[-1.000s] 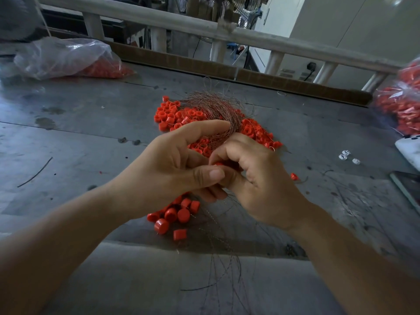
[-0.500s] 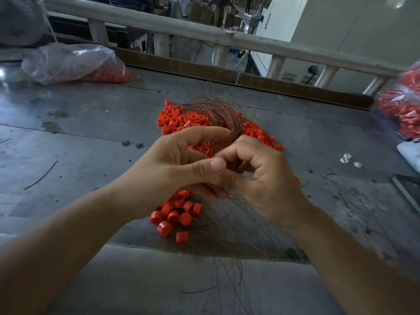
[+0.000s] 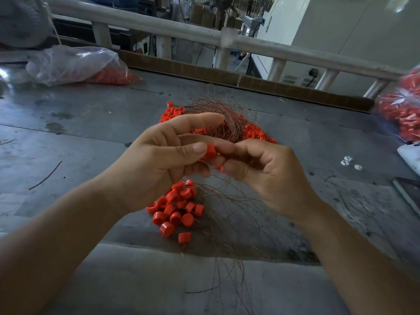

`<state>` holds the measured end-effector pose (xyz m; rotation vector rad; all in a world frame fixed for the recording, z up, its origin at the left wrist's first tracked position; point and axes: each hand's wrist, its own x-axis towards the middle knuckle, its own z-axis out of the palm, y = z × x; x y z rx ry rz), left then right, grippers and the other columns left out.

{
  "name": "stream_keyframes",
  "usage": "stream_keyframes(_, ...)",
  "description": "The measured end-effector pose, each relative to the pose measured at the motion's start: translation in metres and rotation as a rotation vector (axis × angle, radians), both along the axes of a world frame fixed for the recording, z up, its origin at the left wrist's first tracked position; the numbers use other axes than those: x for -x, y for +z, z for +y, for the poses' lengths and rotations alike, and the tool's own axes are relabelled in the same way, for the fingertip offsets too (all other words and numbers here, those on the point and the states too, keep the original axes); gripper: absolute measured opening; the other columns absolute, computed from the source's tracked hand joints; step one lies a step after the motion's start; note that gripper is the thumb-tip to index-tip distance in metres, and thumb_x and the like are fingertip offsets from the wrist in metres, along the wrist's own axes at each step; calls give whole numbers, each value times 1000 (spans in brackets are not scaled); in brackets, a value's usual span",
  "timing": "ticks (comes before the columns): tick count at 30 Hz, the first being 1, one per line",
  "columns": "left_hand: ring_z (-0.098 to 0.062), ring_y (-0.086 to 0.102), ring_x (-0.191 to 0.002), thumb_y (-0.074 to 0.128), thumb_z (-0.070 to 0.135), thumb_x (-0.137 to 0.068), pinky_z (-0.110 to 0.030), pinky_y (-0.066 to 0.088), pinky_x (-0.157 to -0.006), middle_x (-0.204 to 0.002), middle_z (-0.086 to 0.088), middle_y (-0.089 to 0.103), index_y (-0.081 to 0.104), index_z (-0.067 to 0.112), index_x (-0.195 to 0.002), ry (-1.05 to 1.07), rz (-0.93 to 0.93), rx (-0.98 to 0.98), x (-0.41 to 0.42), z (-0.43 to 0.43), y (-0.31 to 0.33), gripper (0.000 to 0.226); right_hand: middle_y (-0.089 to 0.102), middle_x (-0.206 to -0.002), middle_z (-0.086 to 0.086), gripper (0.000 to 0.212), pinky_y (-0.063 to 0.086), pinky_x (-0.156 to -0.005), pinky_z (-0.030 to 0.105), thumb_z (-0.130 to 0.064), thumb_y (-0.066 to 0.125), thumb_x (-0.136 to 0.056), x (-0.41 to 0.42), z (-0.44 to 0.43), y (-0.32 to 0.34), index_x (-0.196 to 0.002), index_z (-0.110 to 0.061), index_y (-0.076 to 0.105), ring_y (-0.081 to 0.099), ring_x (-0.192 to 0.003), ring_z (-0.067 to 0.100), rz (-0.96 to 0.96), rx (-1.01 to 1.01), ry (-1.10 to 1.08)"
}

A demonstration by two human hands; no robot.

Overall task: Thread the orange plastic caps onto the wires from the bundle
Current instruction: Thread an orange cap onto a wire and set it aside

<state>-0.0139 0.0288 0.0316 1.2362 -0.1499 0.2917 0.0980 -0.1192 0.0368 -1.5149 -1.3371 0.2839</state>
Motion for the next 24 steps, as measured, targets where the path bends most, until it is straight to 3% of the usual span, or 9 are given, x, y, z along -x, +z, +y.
stream_keyframes(3, -20, 69, -83, 66, 3, -70, -25, 56, -68, -101, -14, 70, 62, 15, -113, 14, 9, -7, 0, 1, 0, 44, 65, -69, -14, 10, 46, -54, 18, -24, 60, -80, -2, -2, 3, -86, -32, 63, 59, -61, 11, -40, 1, -85)
stream_keyframes(7, -20, 69, -79, 65, 7, -68, -27, 56, -67, -96, -11, 71, 64, 15, -108, 49, 22, -28, 0, 1, 1, 41, 59, -62, -20, 11, 37, -50, 8, -19, 56, -83, -4, -3, 4, -77, -28, 61, 52, -54, -1, -81, -26, -125)
stream_keyframes(13, -10, 63, -56, 70, 21, -50, -15, 50, -54, -64, -3, 68, 73, 14, -68, 356, 87, -210, 0, -1, 5, 20, 56, -56, -8, 13, 35, -49, 7, -14, 57, -84, -5, -3, 3, -75, -11, 66, 49, -52, 0, -166, 26, -163)
stream_keyframes(18, -7, 63, -58, 72, 12, -58, -13, 51, -59, -68, 1, 70, 69, 24, -68, 514, 199, -568, 3, 13, 6, 16, 58, -63, -13, 11, 39, -55, 9, -10, 65, -83, -10, -5, 3, -73, -12, 69, 54, -61, 0, -254, 149, -222)
stream_keyframes(21, 0, 62, -54, 74, -1, -66, -7, 46, -53, -64, 7, 70, 70, 24, -62, 461, 303, -762, 2, 15, 0, 25, 56, -68, -12, 9, 41, -61, 11, -14, 67, -80, -13, -4, 2, -72, -14, 70, 53, -69, 3, -323, 294, -220)
stream_keyframes(24, 2, 54, -45, 76, 6, -65, -8, 41, -46, -57, 11, 66, 70, 28, -62, 394, 381, -901, -1, 16, -4, 23, 56, -72, -11, 7, 39, -62, 8, -18, 68, -80, -14, -3, 0, -74, -16, 71, 52, -67, 2, -367, 420, -196)
